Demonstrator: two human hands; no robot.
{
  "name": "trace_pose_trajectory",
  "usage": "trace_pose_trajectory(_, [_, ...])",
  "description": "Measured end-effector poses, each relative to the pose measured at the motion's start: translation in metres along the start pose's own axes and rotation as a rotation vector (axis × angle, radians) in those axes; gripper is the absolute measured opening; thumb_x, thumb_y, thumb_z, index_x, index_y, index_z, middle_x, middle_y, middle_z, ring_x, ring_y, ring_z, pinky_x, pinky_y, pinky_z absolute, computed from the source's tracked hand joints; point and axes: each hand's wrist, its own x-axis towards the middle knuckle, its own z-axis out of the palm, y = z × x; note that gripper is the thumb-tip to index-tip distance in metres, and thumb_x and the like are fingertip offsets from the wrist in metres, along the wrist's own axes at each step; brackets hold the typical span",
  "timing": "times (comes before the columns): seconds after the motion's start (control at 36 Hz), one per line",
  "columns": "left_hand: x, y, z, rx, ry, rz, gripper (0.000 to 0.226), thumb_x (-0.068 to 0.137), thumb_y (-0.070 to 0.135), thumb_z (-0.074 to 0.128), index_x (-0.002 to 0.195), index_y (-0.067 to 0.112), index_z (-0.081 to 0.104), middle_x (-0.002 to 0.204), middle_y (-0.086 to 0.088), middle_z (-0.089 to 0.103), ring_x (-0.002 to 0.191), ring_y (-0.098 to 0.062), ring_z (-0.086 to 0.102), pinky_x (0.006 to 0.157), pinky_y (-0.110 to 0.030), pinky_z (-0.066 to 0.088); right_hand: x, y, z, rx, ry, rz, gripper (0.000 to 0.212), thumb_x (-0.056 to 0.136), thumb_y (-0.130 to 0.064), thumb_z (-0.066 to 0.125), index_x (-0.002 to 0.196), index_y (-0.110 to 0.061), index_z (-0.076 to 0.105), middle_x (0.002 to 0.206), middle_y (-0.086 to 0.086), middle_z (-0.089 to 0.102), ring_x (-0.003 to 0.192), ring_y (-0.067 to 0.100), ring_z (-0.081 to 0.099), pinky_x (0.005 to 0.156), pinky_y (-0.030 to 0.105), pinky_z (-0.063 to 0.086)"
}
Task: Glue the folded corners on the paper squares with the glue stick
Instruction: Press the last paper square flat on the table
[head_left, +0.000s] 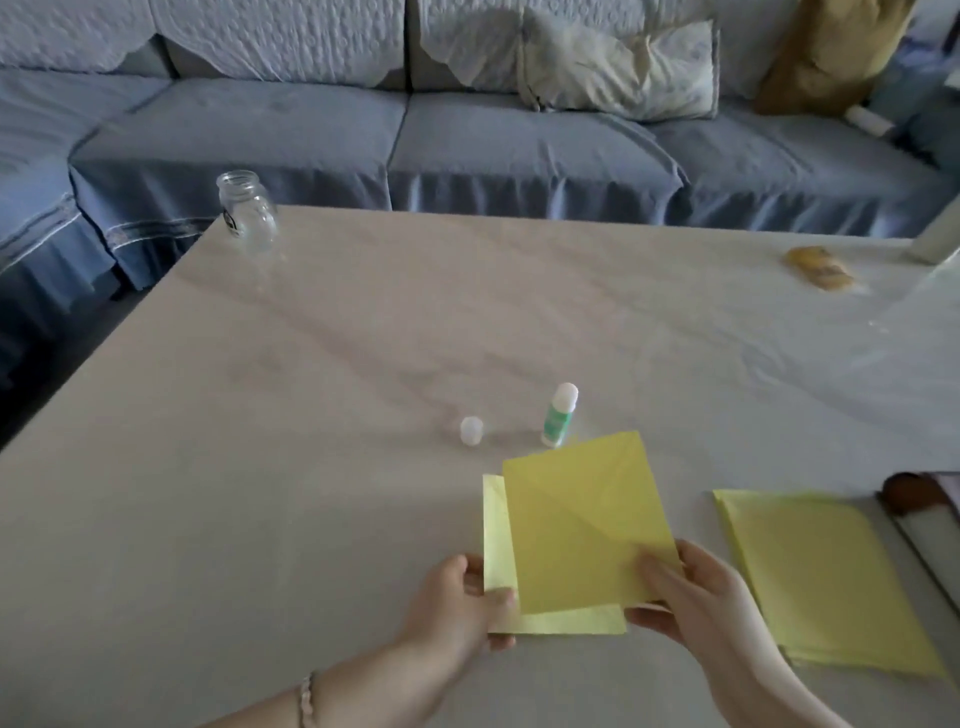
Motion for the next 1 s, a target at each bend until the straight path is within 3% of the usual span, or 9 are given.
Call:
trace_pose_trajectory(0.11, [0.003,0.0,0.0,0.205,-0.003,0.056,0.021,0.082,0.012,0.07,0.094,0.008,0.054,0.088,-0.007,0.069,0.067,-0.028,0.067,0.057,-0.037,0.054,-0.001,0.014,-0.008,-0.009,0.032,0.032,0.013,0.089,0.001,0.053,0.081,-0.004,0.062,0.069,0.006,0.061,0.063,0.019,0.057,0.051,0.025,0.054])
trace_pose_trajectory(0.22, [0.004,0.008,-0.012,0.602,0.075,0.111,0.024,0.085,0.038,0.061,0.1,0.023,0.049,0.09,0.006,0.063,0.079,-0.015,0.064,0.066,-0.026,0.045,-0.001,0.02,-0.008,-0.034,0.032,0.04,0.013,0.089,0.001,0.052,0.081,-0.003,0.062,0.07,0.008,0.059,0.061,0.019,0.056,0.047,0.023,0.052])
trace_pose_trajectory(0.39, [0.014,0.007,-0.023,0.921,0.286,0.48,0.033,0.092,0.036,0.049,0.12,0.019,0.05,0.115,0.007,0.054,0.109,-0.015,0.054,0.086,-0.025,0.042,-0.002,0.03,0.01,-0.074,0.006,0.038,0.012,0.089,0.0,0.052,0.084,-0.004,0.062,0.075,0.011,0.059,0.065,0.021,0.056,0.044,0.022,0.05])
trace_pose_trajectory(0.47, [0.032,0.0,-0.026,0.897,0.202,0.704,0.062,0.087,0.047,0.026,0.123,0.008,0.057,0.136,-0.004,0.052,0.127,-0.018,0.047,0.1,-0.023,0.031,-0.002,0.032,0.016,-0.083,0.016,0.036,0.012,0.089,-0.002,0.052,0.083,-0.004,0.062,0.076,0.011,0.058,0.067,0.022,0.056,0.045,0.023,0.051])
trace_pose_trajectory(0.53, [0.044,0.0,-0.028,0.923,0.105,0.742,0.076,0.084,0.053,0.011,0.135,0.011,0.048,0.148,0.003,0.036,0.136,-0.006,0.03,0.106,-0.018,0.016,-0.003,0.033,0.017,-0.093,0.033,0.023,0.012,0.089,-0.002,0.052,0.082,-0.005,0.062,0.075,0.011,0.059,0.067,0.022,0.056,0.045,0.022,0.05])
trace_pose_trajectory(0.61, [0.058,0.006,-0.028,1.027,0.0,0.746,0.096,0.077,0.073,-0.01,0.146,0.018,0.029,0.153,0.013,0.02,0.143,-0.001,0.012,0.107,-0.014,-0.001,-0.002,0.033,0.014,-0.106,0.062,0.002,0.013,0.088,-0.001,0.052,0.081,-0.005,0.062,0.075,0.011,0.059,0.068,0.022,0.055,0.046,0.024,0.049])
trace_pose_trajectory(0.72, [0.067,0.011,-0.021,1.197,-0.041,0.699,0.099,0.068,0.072,-0.017,0.151,0.023,0.007,0.158,0.012,0.006,0.134,0.009,-0.013,0.105,-0.015,-0.021,0.0,0.032,0.005,-0.107,0.106,-0.002,0.013,0.087,-0.001,0.052,0.081,-0.006,0.063,0.075,0.012,0.061,0.068,0.023,0.056,0.05,0.028,0.05])
trace_pose_trajectory(0.86, [0.062,0.0,-0.018,1.231,-0.032,0.728,0.118,0.053,0.076,-0.039,0.15,0.019,-0.005,0.158,0.011,0.002,0.132,0.007,-0.02,0.103,-0.015,-0.027,-0.002,0.031,0.0,-0.107,0.116,-0.022,0.011,0.087,-0.001,0.054,0.082,-0.006,0.063,0.076,0.013,0.064,0.063,0.022,0.058,0.049,0.028,0.051])
trace_pose_trajectory(1.0, [0.045,-0.011,-0.02,1.213,-0.099,0.761,0.11,0.054,0.081,-0.032,0.144,0.019,-0.02,0.145,0.019,-0.014,0.132,0.008,-0.027,0.107,-0.02,-0.025,-0.005,0.036,-0.003,-0.1,0.1,-0.005,0.012,0.088,-0.001,0.054,0.084,-0.009,0.063,0.077,0.011,0.062,0.068,0.021,0.056,0.048,0.026,0.05])
